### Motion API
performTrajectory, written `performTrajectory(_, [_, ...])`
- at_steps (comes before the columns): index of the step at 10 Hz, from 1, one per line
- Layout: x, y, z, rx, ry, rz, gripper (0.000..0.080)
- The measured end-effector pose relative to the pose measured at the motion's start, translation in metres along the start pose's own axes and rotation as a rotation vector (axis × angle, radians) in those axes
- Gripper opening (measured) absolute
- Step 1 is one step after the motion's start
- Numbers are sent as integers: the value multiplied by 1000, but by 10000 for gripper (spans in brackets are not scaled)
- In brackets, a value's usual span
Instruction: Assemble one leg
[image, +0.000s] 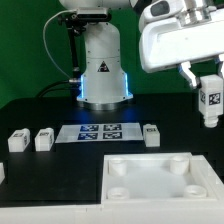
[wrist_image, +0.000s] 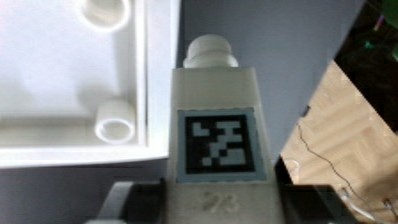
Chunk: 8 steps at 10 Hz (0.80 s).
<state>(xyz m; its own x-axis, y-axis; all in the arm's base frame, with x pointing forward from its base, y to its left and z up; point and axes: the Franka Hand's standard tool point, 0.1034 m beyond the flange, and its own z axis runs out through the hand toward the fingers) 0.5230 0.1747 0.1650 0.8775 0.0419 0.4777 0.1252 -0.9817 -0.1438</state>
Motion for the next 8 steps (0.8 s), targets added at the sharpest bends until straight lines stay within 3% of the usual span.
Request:
performTrajectory(4, [0,7,2,-8,-12,-41,292])
performTrajectory(5, [14,27,2,-29,-37,-92,292])
performTrajectory(6, [39,40,2,-39,-35,-107,292])
performTrajectory(7, [46,43,8,-37,-13,-112,292])
performTrajectory(8, [43,42,9,-36,-19,-115,292])
